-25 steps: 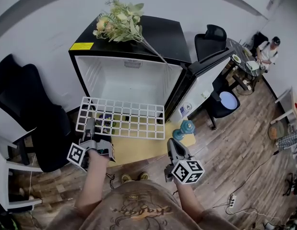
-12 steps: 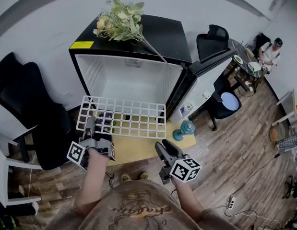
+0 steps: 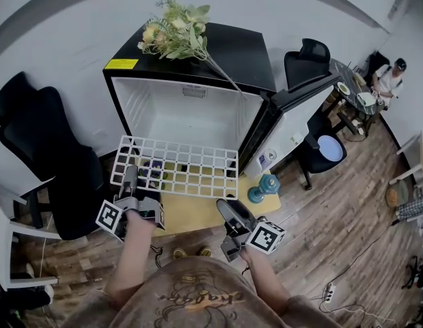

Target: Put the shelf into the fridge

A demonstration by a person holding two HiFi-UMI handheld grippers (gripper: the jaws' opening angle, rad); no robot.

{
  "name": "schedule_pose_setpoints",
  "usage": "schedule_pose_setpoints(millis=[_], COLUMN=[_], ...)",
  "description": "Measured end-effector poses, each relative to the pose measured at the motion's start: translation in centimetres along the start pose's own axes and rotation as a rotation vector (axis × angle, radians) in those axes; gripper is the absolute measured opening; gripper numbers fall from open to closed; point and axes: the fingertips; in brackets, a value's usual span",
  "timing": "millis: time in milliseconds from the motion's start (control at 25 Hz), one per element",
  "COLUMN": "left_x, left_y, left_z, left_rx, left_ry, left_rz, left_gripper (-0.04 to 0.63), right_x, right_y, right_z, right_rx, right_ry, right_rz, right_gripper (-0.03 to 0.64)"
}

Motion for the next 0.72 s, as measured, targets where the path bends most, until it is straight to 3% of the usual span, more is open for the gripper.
schedule_pose_setpoints(millis=[120,400,720], left_x=[-0.1,0.1,0.5], left_y=[0.2,0.7,1.2], left_z=[0.1,0.0,-0.3], left_rx=[0.002,0.004,0.016], left_ry=[0.006,0.007,0.008], left_rz=[-0.003,-0.003,0.001], left_gripper=[0.051,0.052,0.051], right_x=[-0.4,-1.8,-2.3], right_y=[-0.8,-1.9,-2.7], right_z=[-0.2,-1.9,-1.2], right_rx=[-0.089,-0.159,-0.204], right_ry=[-0.033,-0.096,-0.053], right_rz=[0.037,0.076,0.121], right_gripper=[0.333,0.278,0.146])
Point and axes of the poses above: the fingertips, and each gripper's own axes: x backward along the fingers, z to its right, y out of its underside, and after that the axes turned 7 degrees about y, right-handed
